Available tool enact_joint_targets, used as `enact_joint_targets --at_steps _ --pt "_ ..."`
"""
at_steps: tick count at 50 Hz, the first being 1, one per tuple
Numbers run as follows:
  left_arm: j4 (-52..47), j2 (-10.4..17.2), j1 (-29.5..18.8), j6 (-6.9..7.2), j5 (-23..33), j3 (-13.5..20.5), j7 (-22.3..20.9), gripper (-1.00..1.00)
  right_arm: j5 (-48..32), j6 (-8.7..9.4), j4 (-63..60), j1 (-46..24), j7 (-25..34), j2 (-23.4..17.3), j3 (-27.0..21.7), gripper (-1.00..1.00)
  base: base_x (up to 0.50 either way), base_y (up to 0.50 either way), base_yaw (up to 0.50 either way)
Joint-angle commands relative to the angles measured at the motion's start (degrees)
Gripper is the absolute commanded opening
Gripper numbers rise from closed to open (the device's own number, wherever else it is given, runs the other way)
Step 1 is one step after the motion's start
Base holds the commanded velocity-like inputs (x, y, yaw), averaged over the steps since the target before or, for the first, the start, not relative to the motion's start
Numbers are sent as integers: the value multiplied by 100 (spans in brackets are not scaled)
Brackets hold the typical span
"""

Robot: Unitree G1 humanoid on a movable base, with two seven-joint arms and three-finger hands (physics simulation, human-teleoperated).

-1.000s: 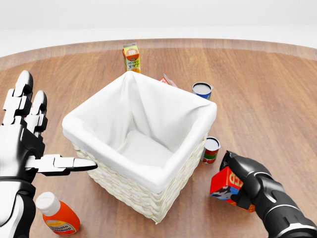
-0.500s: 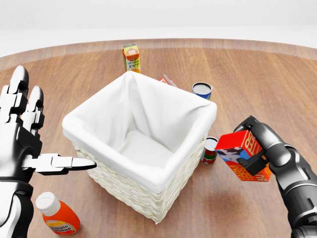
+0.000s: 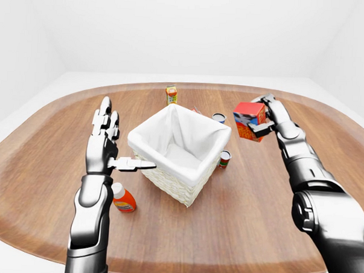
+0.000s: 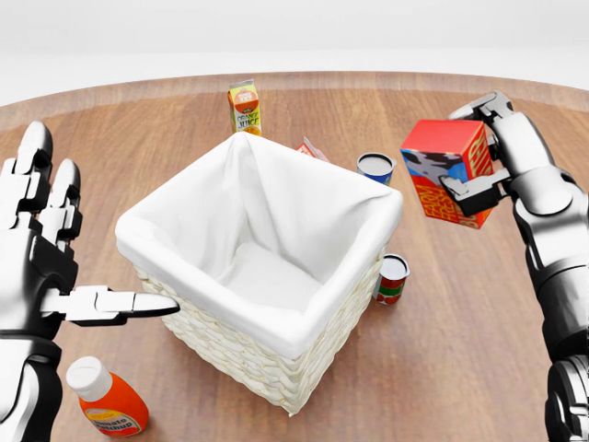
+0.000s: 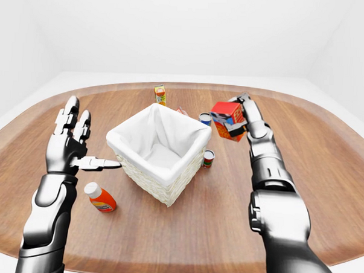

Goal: Pick up the butter and put it in the basket.

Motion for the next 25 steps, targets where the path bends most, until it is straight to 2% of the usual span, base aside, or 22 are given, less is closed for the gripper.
enact_joint_targets --at_steps 1,11,25 --pt "66 -15 23 0 11 -9 -3 100 480 0 -354 -560 -215 108 -220 -100 0 0 0" --pt "135 -4 4 0 8 -10 -13 100 664 0 -336 -936 -310 399 -151 -100 0 0 0" --pt "121 10 -1 0 -19 11 -23 100 850 0 -1072 -741 -176 1013 35 -100 0 0 0"
